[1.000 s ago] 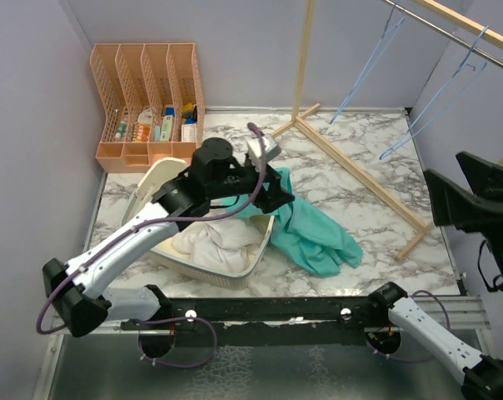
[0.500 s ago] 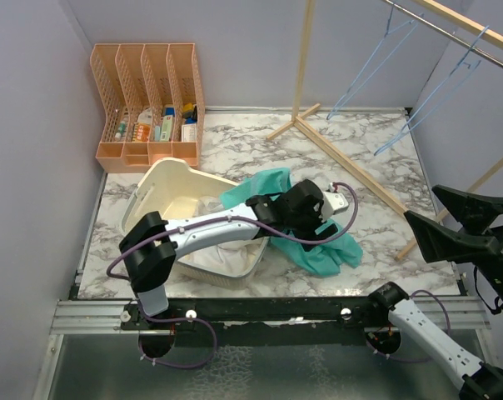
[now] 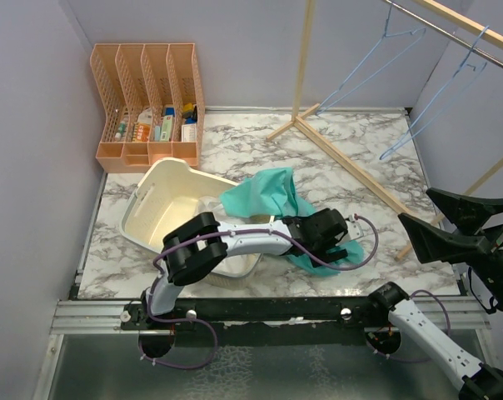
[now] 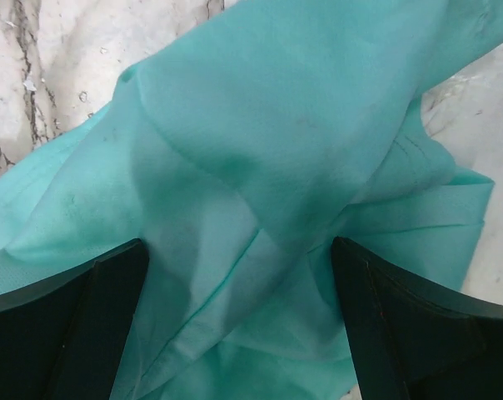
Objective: Remove the t-shirt from the hanger
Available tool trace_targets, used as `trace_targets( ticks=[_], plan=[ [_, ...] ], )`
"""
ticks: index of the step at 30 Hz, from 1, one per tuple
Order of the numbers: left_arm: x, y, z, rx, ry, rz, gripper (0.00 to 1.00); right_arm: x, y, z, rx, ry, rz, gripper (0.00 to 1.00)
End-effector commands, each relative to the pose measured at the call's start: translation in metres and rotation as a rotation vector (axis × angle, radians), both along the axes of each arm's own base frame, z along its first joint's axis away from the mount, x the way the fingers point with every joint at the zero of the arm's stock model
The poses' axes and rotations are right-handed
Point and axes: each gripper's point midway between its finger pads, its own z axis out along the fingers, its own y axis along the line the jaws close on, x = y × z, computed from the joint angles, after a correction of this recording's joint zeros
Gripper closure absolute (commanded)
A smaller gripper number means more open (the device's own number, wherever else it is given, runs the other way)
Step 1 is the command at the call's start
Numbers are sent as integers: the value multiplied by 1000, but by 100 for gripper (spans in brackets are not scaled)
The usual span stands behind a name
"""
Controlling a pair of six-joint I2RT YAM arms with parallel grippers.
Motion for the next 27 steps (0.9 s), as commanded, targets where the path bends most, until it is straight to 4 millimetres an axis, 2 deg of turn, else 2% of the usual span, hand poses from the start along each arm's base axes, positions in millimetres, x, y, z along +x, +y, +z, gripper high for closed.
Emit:
trace_targets(
  ticks=[1,5,7,13,16,18,20,22,24,26,27],
  plan=[
    [9,-6,-9,5,-44,13,5,-4,-1,-9,-9,16,9,20],
    [6,-1,-24,29,-11,10,10,-4,-1,-12,-10,22,3,20],
    [6,2,-31,30,23,8,16,-3,-1,-15,-8,27,3,20],
    [3,16,-50,17,232,10,59,-4,0,-17,-2,28,11,20],
    [10,20,-39,-13,229,31,83,-4,1,-17,-6,32,19,20],
    [17,21,-21,-36,192,53,97,-4,4,-19,-11,39,27,20],
    [27,23,8,-64,132,81,100,-2,8,-22,-25,52,46,20],
    [37,25,46,-110,62,107,100,1,15,-28,-45,69,69,20],
    [48,30,95,-168,-24,142,100,5,21,-35,-62,90,88,20],
    [59,42,144,-220,-120,195,100,9,26,-40,-76,105,105,20],
    [63,48,159,-228,-155,218,100,11,28,-43,-79,112,110,20]
  ],
)
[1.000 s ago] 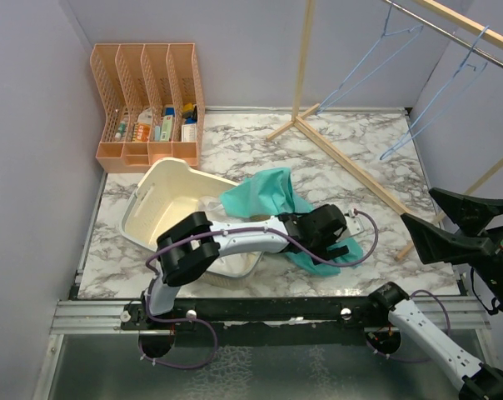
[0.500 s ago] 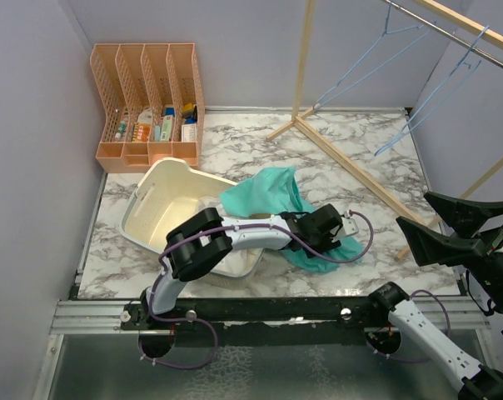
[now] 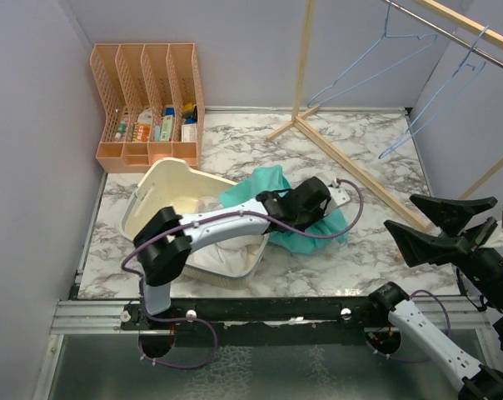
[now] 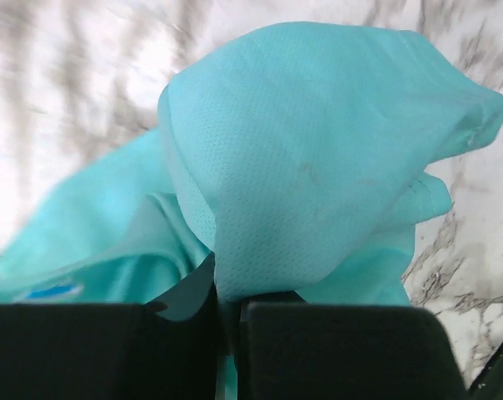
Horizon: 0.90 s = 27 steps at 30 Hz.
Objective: Remove the t-shirt from the hanger
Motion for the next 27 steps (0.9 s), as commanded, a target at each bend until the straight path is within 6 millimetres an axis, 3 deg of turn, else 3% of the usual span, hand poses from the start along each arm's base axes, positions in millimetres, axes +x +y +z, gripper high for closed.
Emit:
trace_targets(
  ticks=[1,4,9,17,23,27],
  plan=[
    [29,25,153,-180,-275,149,100,11,19,-21,-49,70,63,20],
    [33,61,205,-210,-374,235,100,14,21,-22,-48,70,63,20],
    [24,131,267,-255,-485,386,100,17,23,-22,-46,66,65,20],
    [-15,241,365,-540,-575,596,100,34,39,-43,-84,125,97,19],
    [-41,297,403,-706,-589,662,100,47,48,-55,-95,163,108,19],
    [-52,311,399,-753,-553,672,100,55,54,-63,-97,189,112,19]
  ],
)
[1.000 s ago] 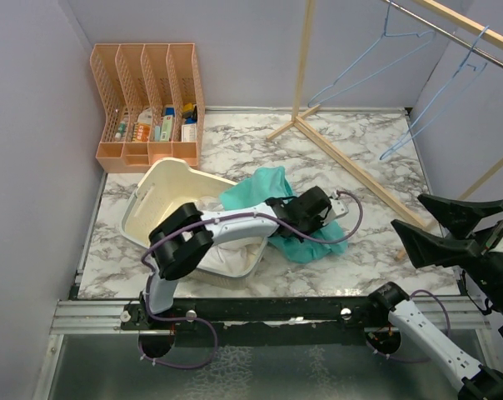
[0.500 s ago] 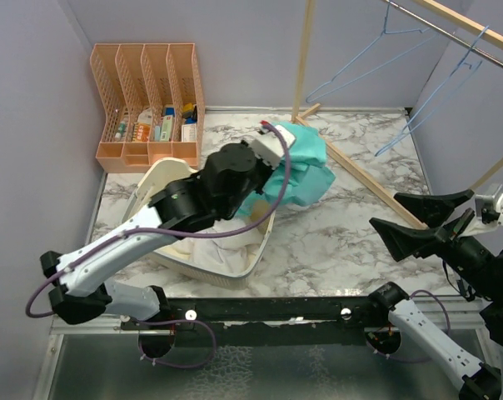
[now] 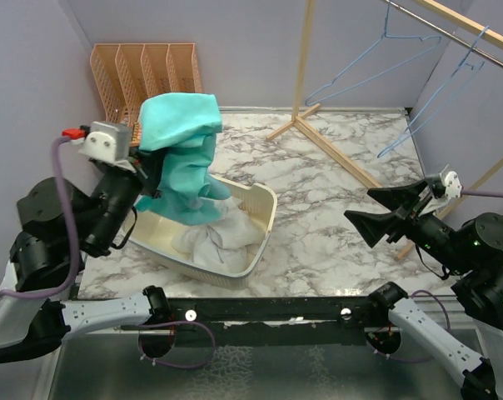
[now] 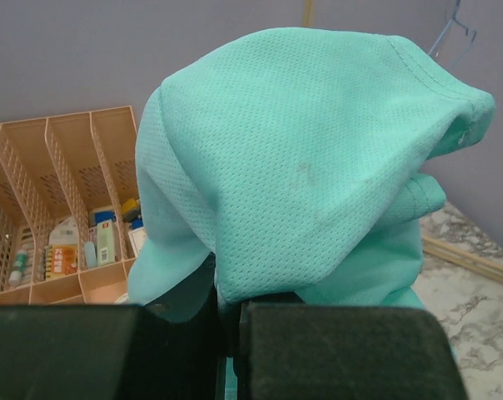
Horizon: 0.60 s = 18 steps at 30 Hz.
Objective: Remove the t-shirt from the hanger
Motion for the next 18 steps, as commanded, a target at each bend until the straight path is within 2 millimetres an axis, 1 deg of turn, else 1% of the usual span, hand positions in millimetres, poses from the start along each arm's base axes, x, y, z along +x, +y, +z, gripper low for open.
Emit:
trace_targets(
  ticks=[1,2,4,6,8,12,15,16,18],
  plan=[
    [-7,17,-13,-52,48,30,100,5,9,2,25,-3,29,19],
    [-6,15,-24,-44,66,32,100,6,11,-1,26,7,34,20],
    [-3,10,-54,-26,115,44,100,8,14,-6,29,24,44,20],
    [0,3,-87,3,161,56,100,11,18,-12,29,44,53,20],
    [3,-4,-126,45,213,69,100,13,21,-18,23,64,61,20],
    [8,-12,-186,121,296,109,100,16,23,-30,11,97,60,20],
    [10,-21,-225,179,351,115,100,19,24,-38,1,116,55,20],
    [10,-26,-234,186,369,105,100,20,24,-41,-2,120,53,20],
    [9,-45,-250,189,395,41,100,21,23,-44,-4,130,46,20]
  ],
)
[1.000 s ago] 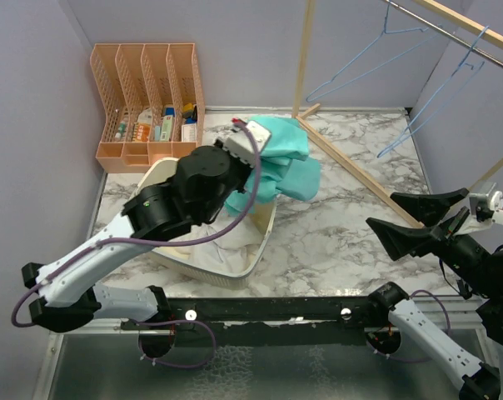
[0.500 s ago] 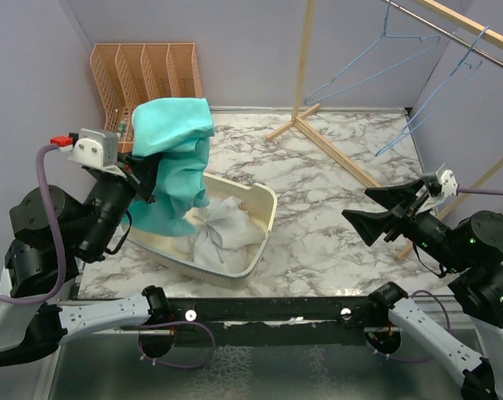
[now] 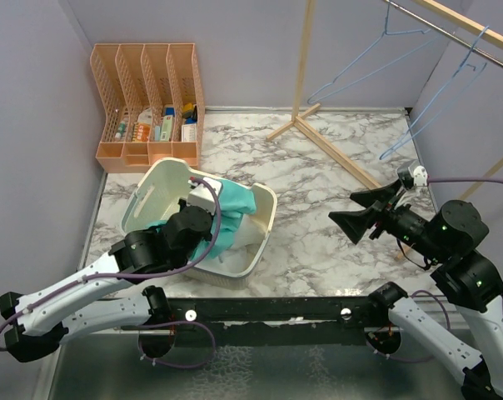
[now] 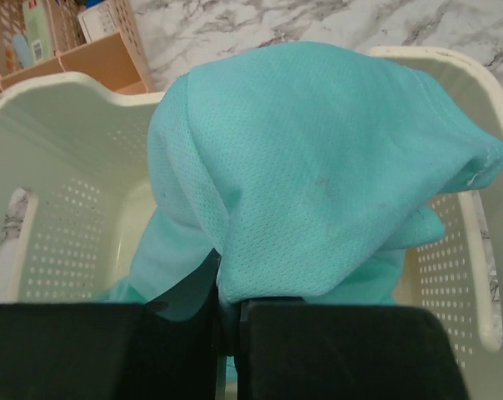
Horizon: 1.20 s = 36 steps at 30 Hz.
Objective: Remove the t-shirt from the hanger
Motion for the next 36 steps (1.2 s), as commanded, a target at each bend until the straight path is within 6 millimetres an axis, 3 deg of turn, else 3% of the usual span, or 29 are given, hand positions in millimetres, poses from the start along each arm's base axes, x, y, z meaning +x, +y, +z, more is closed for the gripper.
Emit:
trace_targets(
  ticks=[1,5,8,10,12,15,18,23,27,31,36],
  plan=[
    [0,-31,-15,-103,40,-50,100,1,3,-3,10,6,8,20],
    [3,-42,-51,-37,127,-29,99,5,1,-11,-7,33,-12,19],
    [2,-40,-88,5,227,37,48,11,-1,-30,-45,92,-40,19],
    [0,-39,-108,37,283,59,36,14,0,-45,-74,138,-48,19],
    [0,-38,-113,43,302,86,28,16,0,-59,-96,176,-53,19],
    [5,-40,-94,0,252,81,15,19,-2,-75,-112,204,-69,19],
    [11,-42,-57,-73,153,39,1,25,-3,-93,-120,230,-102,17],
    [17,-37,6,-174,-16,-5,1,49,-5,-116,-158,339,-197,15],
    [19,-26,40,-180,-115,-16,1,73,0,-140,-198,434,-260,13],
    [21,-8,52,-114,-174,17,1,97,10,-161,-200,481,-301,13],
    [21,4,40,-29,-174,35,1,123,19,-175,-188,464,-328,13]
  ],
)
